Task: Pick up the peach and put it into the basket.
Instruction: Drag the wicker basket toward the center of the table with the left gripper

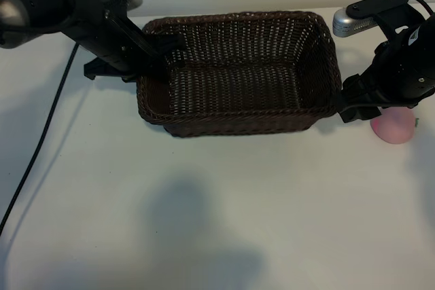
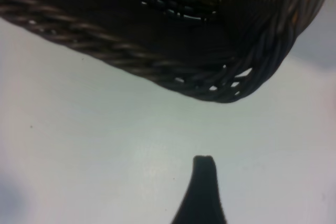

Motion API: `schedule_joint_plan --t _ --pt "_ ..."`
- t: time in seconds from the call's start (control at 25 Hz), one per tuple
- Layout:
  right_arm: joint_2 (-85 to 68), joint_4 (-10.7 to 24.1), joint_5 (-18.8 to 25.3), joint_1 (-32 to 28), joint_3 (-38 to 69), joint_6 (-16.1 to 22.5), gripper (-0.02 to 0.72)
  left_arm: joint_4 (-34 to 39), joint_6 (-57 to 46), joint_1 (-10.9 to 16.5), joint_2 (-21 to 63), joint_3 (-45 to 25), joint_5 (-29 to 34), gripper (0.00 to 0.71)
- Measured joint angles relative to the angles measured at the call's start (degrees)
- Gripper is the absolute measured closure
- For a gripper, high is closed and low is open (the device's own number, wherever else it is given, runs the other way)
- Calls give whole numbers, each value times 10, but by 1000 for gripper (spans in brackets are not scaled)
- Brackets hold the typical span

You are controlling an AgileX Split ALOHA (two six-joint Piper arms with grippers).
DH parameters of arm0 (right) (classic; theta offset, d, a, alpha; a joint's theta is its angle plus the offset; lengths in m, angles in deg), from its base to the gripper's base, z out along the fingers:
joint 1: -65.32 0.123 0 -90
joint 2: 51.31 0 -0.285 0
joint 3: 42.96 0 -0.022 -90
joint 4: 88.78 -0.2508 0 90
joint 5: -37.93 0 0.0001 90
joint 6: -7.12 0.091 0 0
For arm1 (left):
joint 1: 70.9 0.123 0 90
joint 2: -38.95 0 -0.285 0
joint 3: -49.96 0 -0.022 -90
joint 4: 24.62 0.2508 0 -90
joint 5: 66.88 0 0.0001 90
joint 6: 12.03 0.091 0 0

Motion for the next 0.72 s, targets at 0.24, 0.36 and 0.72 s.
schedule_joint_plan --t 0.24,0.36,0.72 --pt "0 0 0 0 0 0 108 -3 18 0 -17 0 -4 549" --pt "0 0 0 0 0 0 108 -5 31 0 -17 0 -7 549" --pt "0 0 0 0 0 0 108 -10 46 0 -24 0 -13 549"
